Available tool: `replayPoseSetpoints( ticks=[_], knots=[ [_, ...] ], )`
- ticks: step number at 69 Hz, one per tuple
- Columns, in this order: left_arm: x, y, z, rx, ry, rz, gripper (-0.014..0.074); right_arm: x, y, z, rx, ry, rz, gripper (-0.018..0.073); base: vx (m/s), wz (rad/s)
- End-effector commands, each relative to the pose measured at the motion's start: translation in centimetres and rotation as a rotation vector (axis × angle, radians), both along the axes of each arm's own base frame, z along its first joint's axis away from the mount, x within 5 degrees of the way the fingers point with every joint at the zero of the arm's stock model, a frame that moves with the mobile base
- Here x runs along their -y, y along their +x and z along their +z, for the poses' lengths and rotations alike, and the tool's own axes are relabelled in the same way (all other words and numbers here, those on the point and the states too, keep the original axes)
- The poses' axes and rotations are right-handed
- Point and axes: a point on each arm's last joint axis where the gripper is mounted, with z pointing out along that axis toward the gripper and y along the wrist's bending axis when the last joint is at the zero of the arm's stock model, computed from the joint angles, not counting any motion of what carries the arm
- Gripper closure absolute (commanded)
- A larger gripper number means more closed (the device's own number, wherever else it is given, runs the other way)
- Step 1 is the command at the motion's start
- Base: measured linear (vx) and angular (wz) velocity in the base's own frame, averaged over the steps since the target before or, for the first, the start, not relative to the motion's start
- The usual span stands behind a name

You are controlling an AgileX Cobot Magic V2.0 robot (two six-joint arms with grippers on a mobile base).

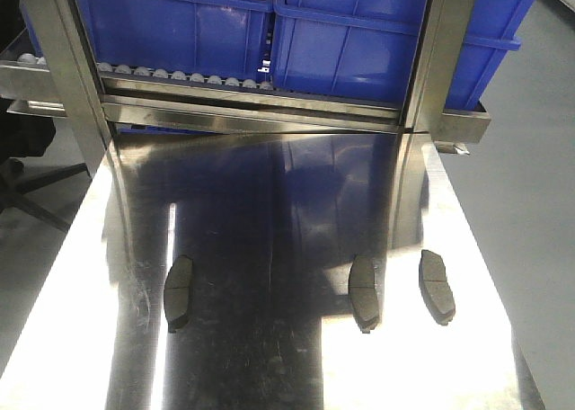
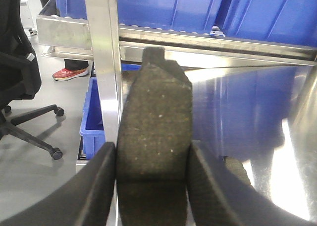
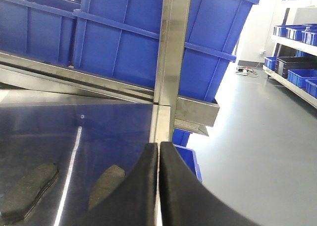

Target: Move and align brake pads A on conveyor

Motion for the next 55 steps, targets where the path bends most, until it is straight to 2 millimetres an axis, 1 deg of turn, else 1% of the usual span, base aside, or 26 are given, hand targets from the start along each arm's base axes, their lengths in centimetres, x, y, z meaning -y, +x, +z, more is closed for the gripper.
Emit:
replayPoseSetpoints(
  ticks=[1,14,21,27,33,41,48,55],
  knots=[
    [0.1,0.2,1.8,0.119,-0.022,-0.003,0.0602,0.0,-0.1,0.6,0.084,-0.002,-0.006,0.0569,0.00,0.00],
    [0.1,0.2,1.8,0.119,-0.022,-0.003,0.0602,0.0,-0.1,0.7,0.089,0.001,-0.006,0.0569,0.00,0.00],
    [0.1,0.2,1.8,0.119,-0.022,-0.003,0.0602,0.1,-0.1,0.9,0.103,0.098,-0.004,0.0569,0.00,0.00],
    [0.1,0.2,1.8,0.119,-0.022,-0.003,0.0602,0.1,-0.2,1.4,0.129,0.156,-0.002,0.0569,0.00,0.00],
    [0.1,0.2,1.8,0.119,-0.022,-0.003,0.0602,0.1,-0.5,3.0,0.177,0.160,0.001,0.0569,0.00,0.00],
    [0.1,0.2,1.8,0.119,-0.022,-0.003,0.0602,0.1,-0.9,6.2,0.239,0.117,0.002,0.0569,0.00,0.00],
    [0.1,0.2,1.8,0.119,-0.022,-0.003,0.0602,0.0,-0.1,8.4,0.162,0.106,0.005,0.0569,0.00,0.00],
    [0.1,0.2,1.8,0.119,-0.022,-0.003,0.0602,-0.2,1.6,10.1,0.023,0.100,0.007,0.0569,0.00,0.00]
  ],
)
